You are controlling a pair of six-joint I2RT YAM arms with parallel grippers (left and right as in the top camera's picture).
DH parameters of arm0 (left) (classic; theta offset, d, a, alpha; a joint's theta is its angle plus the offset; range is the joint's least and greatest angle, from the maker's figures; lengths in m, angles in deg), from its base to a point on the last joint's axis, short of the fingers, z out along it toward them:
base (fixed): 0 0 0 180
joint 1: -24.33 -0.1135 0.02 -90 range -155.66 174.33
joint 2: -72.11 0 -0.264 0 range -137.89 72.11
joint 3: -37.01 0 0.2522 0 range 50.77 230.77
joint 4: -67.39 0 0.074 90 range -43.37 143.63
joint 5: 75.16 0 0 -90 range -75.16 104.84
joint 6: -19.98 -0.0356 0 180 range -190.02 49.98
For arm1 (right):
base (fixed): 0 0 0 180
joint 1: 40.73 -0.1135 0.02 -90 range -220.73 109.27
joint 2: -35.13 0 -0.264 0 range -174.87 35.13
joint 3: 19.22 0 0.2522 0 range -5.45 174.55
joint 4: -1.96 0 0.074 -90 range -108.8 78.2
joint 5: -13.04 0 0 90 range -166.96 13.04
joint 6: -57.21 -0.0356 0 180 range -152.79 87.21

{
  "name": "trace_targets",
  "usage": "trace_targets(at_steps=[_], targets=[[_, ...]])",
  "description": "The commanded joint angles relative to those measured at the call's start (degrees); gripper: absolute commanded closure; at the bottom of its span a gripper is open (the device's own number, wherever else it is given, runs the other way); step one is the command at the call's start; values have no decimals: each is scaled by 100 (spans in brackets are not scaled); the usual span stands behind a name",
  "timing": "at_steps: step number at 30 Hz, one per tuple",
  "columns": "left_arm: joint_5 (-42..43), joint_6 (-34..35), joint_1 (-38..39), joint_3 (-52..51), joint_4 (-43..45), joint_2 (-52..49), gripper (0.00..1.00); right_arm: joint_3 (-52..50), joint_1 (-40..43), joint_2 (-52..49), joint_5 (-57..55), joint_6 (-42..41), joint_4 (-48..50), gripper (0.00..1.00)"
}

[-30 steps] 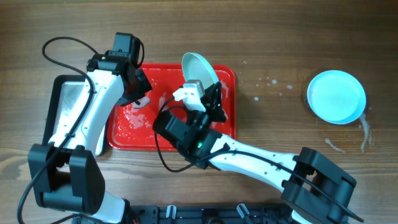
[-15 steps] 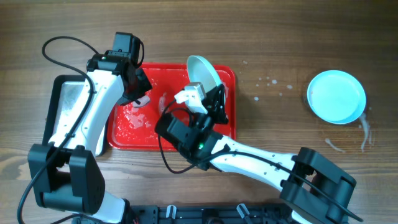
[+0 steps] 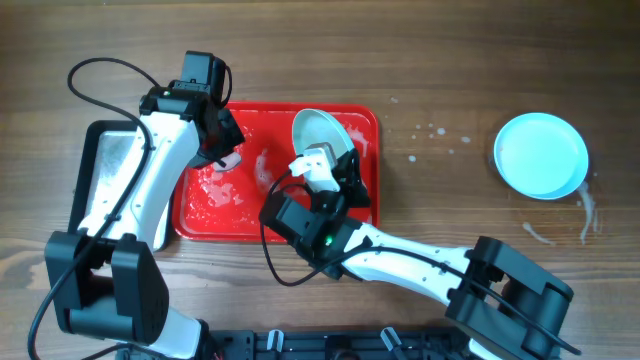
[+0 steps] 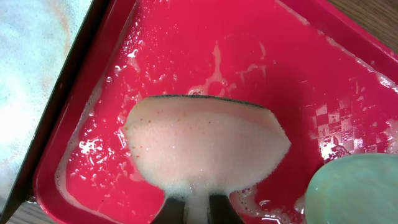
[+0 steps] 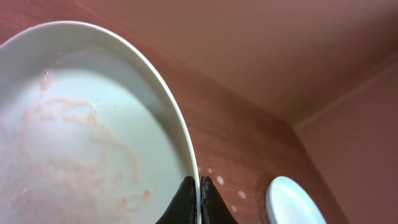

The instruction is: Clean dirty plates on tray and stack at the side

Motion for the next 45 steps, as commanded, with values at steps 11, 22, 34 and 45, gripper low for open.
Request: trace_targets(at_steps=[11,22,34,45], targets=[[26,98,-26,46,2,94,96,-66,2568,2710,5086,-1250,-1784,96],[24,98,-24,46,0,94,96,-66,5943,3534,7792,-1082,-2245,96],[26,98,-24,46,39,94,96,-66,9165,1799,7187,-2907,-2079,96],[26,98,-20,46,105,94,96,-66,9228,417,6933,-2868,-1803,96]])
